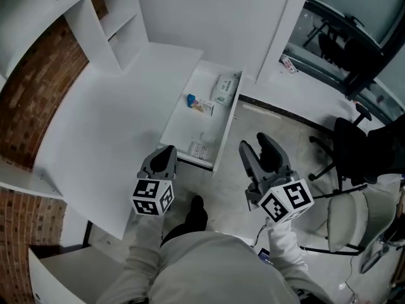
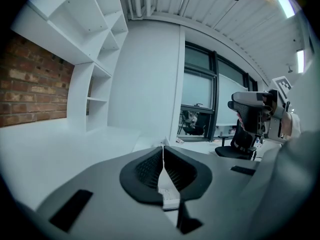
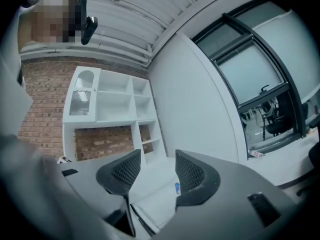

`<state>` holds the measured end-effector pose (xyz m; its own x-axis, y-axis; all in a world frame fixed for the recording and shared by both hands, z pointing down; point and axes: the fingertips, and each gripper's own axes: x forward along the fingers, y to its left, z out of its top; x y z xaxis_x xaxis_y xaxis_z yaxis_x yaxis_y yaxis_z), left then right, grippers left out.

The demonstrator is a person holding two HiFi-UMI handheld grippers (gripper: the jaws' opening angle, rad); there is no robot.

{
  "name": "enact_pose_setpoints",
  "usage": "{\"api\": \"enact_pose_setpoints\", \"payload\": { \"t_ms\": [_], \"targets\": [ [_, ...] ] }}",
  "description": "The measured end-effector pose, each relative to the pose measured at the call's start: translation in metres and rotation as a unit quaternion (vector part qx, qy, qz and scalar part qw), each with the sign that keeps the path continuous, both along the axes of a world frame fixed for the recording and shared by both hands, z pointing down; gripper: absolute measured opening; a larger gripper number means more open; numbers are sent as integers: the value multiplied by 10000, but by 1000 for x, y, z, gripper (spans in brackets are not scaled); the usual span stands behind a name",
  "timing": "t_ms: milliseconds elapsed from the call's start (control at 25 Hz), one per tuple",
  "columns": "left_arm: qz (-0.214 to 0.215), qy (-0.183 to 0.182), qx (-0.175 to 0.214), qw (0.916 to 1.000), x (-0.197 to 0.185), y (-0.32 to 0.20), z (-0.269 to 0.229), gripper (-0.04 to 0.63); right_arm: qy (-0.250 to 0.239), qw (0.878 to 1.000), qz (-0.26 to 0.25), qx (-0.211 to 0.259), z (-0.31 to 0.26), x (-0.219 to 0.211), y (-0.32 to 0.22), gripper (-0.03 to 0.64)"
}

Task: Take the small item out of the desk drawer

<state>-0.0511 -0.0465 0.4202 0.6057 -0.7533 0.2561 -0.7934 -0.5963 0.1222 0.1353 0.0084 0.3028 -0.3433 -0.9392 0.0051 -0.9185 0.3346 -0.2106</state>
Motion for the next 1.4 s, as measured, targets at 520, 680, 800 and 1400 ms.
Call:
{"api": "enact_pose_setpoints", "payload": {
  "t_ms": [520, 680, 800, 1400],
  "targets": [
    [143, 96, -23, 9998, -13, -77, 8, 23, 279, 9996, -30, -68, -2, -26, -78, 264],
    [131, 93, -88, 9998, -17, -88, 14, 23, 426, 9991, -57, -60, -4, -29, -93, 264],
    [130, 102, -126, 9998, -17, -95, 16, 23, 479, 9988, 20, -66, -5, -23, -102, 262],
    [-326, 69, -276, 9991, -25, -142, 26, 23, 846, 9950, -383, -375, 23, -15, -172, 264]
  ]
}}
